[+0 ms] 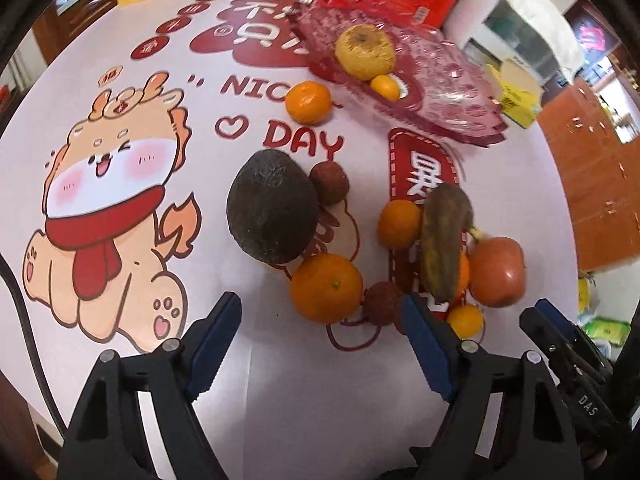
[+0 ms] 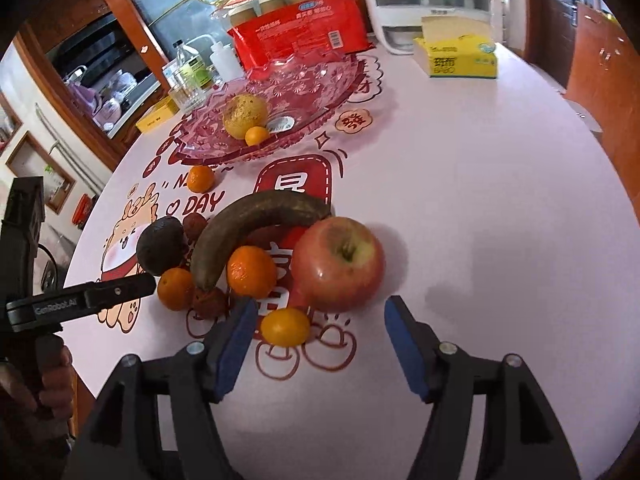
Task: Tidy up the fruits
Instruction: 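Grasp the orange with the left tool while the right tool grasps the red apple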
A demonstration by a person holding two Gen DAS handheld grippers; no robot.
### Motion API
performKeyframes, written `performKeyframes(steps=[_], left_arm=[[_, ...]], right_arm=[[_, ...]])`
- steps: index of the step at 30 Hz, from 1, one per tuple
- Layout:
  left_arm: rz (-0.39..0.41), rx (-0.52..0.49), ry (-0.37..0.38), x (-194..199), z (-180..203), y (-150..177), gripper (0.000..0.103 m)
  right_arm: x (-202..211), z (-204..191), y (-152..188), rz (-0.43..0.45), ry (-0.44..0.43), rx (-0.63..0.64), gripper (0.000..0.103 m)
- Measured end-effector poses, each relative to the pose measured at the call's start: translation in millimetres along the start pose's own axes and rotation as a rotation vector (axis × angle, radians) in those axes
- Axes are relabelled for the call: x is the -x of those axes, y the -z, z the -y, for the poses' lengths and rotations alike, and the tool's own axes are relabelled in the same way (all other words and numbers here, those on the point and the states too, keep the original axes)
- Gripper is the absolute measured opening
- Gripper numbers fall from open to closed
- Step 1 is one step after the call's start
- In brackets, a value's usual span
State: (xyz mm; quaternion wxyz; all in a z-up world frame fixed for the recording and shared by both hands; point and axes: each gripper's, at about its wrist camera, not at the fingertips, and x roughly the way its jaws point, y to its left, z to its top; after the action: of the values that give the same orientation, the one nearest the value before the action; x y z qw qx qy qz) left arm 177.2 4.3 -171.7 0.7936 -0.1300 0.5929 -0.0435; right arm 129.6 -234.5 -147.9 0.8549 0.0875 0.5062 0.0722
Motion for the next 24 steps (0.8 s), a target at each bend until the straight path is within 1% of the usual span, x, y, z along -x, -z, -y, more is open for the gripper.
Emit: performKeyframes(steps=[4, 6, 10, 12, 16, 18, 20, 21, 24], left_arm=[[-0.016, 0.038, -0.015, -14, 0, 0, 0.075], [-0.021, 0.054, -0.018, -19, 0, -1, 0.070], [-0.027, 0.075, -0.025, -27, 1, -3, 0.067], [-0.031, 0.083, -0.024, -32, 1, -3, 0.062], [-0.044, 0.092, -0.028, -39, 3, -7, 0.059], [-0.050, 0.095, -0.030, -42, 4, -9, 0.054], [-0.060, 0.093, -0.040, -45, 6, -10, 0.052], [-0.063, 0.094, -0.043, -45, 6, -10, 0.049], [-0.067, 0.096, -0.056, -47, 8, -12, 0.047]], right_arm=[[-15, 7, -8, -0.030, -0.020, 0.013, 0.068], [-22, 10, -11, -0.044, -0.030, 0.012, 0.068], [-36, 16, -16, -0.072, -0.054, 0.005, 0.069], [-41, 17, -18, -0.077, -0.068, 0.005, 0.069], [-50, 19, -20, -0.093, -0.093, 0.011, 0.069], [-53, 19, -22, -0.100, -0.101, 0.013, 0.069], [-57, 21, -23, -0.105, -0.113, 0.013, 0.069], [-59, 21, -23, -0.109, -0.116, 0.013, 0.069], [-64, 22, -24, -0.119, -0.123, 0.014, 0.069]])
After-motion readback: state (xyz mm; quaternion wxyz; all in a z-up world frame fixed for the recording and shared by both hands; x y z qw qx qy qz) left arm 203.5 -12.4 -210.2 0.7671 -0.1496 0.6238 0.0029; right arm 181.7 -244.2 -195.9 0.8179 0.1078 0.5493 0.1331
